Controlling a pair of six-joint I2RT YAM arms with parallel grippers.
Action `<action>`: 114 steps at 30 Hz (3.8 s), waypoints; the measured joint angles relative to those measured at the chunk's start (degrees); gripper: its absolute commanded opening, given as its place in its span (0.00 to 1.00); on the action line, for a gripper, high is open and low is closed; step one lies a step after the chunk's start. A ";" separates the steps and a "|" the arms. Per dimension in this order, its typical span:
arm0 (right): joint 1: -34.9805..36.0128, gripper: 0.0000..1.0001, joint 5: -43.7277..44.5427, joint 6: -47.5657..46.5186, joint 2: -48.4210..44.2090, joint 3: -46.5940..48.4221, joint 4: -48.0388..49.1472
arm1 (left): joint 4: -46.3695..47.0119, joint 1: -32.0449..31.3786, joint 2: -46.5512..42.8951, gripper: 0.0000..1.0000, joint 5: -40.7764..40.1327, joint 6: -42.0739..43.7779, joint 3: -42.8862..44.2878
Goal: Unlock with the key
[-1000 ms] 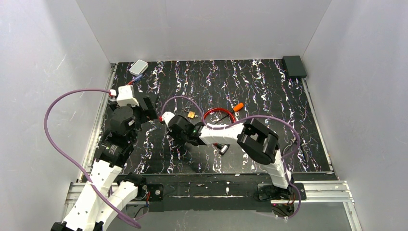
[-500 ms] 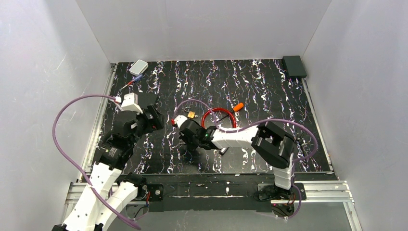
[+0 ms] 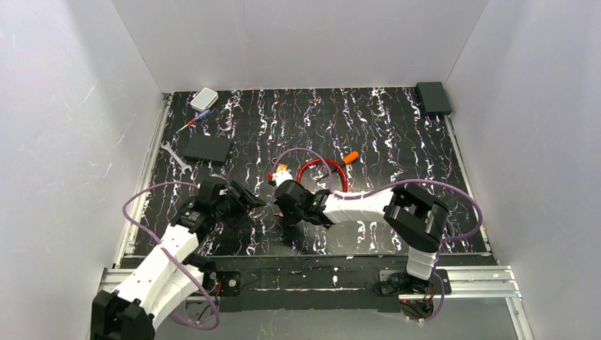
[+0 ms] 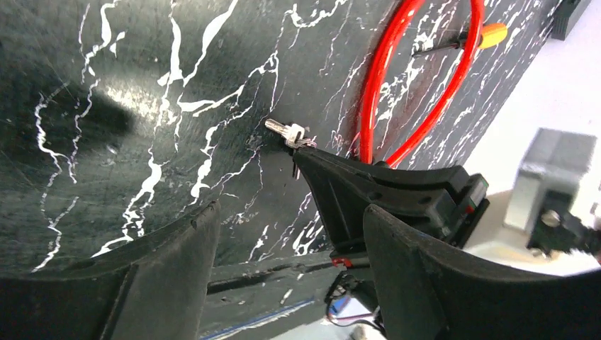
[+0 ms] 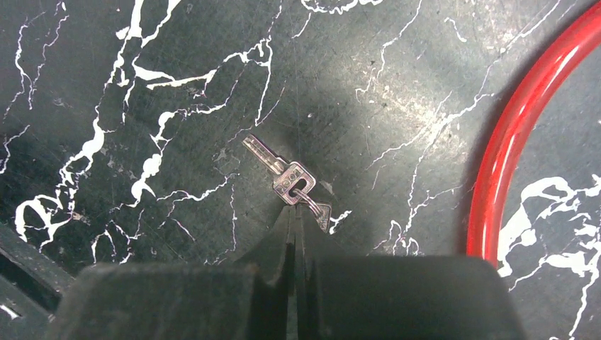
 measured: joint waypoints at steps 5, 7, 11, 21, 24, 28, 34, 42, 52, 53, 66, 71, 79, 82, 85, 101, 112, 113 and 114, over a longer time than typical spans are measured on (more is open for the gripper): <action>0.00 0.01 -0.02 3.93 -0.39 -0.57 0.17 | 3.54 -0.15 3.02 0.63 2.21 -7.45 -1.44; 0.00 0.01 -0.15 5.18 -0.39 -0.57 0.15 | 5.44 -0.42 3.89 0.62 2.62 -10.71 -2.16; 0.00 0.01 -0.48 6.75 -0.39 -0.57 0.15 | 9.53 -1.07 6.21 0.62 3.43 -15.91 -5.51; 0.00 0.01 -1.22 8.92 -0.39 -0.59 0.13 | 15.74 -3.61 15.23 0.53 3.37 -20.33 -6.01; 0.00 0.01 -1.31 9.33 -0.44 -0.66 0.13 | 16.90 -4.13 17.29 0.51 3.13 -20.48 -6.01; 0.00 0.01 -1.29 9.86 -1.25 -1.33 -0.04 | 17.35 -5.01 19.23 0.51 2.25 -20.48 -5.95; 0.00 0.01 -1.29 9.97 -2.64 -1.33 0.07 | 18.62 -6.14 21.31 0.49 1.22 -20.90 -5.92; -0.28 0.01 -1.38 10.32 -3.76 -1.33 0.04 | 22.99 -7.74 24.90 0.47 1.01 -22.47 -5.18; -0.31 0.49 -0.94 6.34 -4.22 -1.20 -2.36 | 21.07 -7.96 22.21 0.47 -2.67 -22.71 -5.09; -0.31 0.51 -0.92 5.64 -4.20 -1.20 -2.56 | 20.74 -7.96 21.59 0.47 -3.19 -22.62 -5.09; -0.33 0.35 -0.83 0.13 -0.61 2.34 -3.06 | 19.56 -7.96 20.31 0.47 -5.55 -21.97 -5.20; -0.33 0.25 -0.85 -0.87 1.86 3.63 -3.08 | 19.61 -7.96 20.31 0.47 -5.66 -21.90 -5.22; -0.33 0.02 -0.90 -0.96 2.21 3.74 -2.91 | 19.63 -7.96 20.65 0.47 -5.73 -21.44 -5.20; -0.33 0.01 -0.87 -1.22 2.21 3.74 -2.86 | 19.96 -7.96 21.55 0.47 -5.68 -21.31 -5.20; -0.33 0.01 -0.92 -1.31 2.21 3.74 -2.84 | 21.38 -7.96 22.47 0.47 -5.14 -21.31 -5.20; -0.76 0.01 -2.91 3.85 -1.70 2.40 -0.26 | 25.05 -7.96 23.52 0.48 -3.72 -22.21 -5.97; -2.12 0.01 -4.33 6.45 -2.32 1.33 1.84 | 26.91 -9.14 24.76 0.47 -3.23 -23.54 -6.01; -2.21 0.01 -4.37 6.64 -2.32 1.33 1.88 | 27.02 -9.16 24.85 0.47 -3.23 -23.69 -6.01; -2.27 0.01 -4.52 6.80 -2.32 1.33 1.92 | 27.10 -9.20 24.90 0.47 -3.23 -23.80 -6.01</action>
